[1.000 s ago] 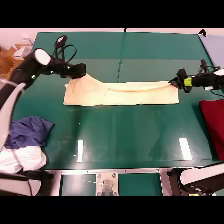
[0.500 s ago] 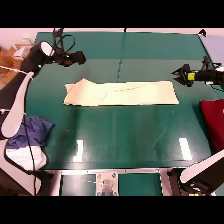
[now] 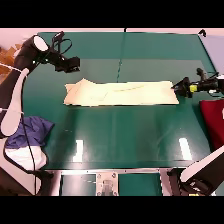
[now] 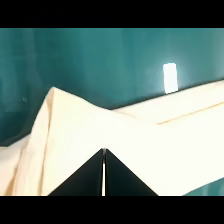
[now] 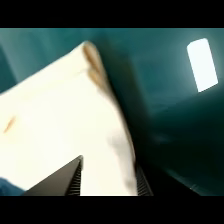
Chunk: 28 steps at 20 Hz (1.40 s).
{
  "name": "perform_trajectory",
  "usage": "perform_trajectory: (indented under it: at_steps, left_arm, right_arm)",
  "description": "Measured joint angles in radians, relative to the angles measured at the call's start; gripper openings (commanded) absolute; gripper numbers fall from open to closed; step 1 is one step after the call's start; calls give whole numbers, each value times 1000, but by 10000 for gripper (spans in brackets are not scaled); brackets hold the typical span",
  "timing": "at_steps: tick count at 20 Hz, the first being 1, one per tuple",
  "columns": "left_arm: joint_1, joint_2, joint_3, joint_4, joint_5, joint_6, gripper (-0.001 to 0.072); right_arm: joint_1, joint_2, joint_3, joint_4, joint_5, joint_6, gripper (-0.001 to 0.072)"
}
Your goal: Fold the shirts.
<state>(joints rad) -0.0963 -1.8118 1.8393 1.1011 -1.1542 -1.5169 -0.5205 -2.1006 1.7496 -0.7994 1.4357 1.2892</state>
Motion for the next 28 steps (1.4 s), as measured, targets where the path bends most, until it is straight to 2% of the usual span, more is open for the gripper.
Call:
perform_trajectory:
  at_steps: [1, 2, 3, 9, 16, 21, 25, 28]
  left_arm:
    - [0, 0, 1, -14, -8, -1, 35]
    - [-2, 0, 1, -25, -14, -1, 34]
    - [-10, -3, 1, -38, -18, -1, 34]
    - [-139, -61, -4, -72, 48, -1, 26]
    - [-420, -217, -6, -206, 353, -1, 26]
    - [-547, -311, 0, -356, 493, -1, 26]
    - [-551, -322, 5, -420, 510, 11, 26]
    - [-480, -268, 16, -429, 409, 68, 26]
  right_arm:
    - [14, -14, 0, -5, 5, -7, 268]
    - [29, -24, 1, -14, 8, -14, 110]
    - [43, -37, 3, -7, 17, -19, 18]
    - [72, 14, 82, -10, 84, -18, 17]
    - [110, 314, 122, 76, 266, 32, 17]
    - [125, 457, 127, 150, 300, 43, 17]
    - [127, 480, 127, 163, 304, 44, 17]
    - [131, 484, 124, 166, 290, 50, 17]
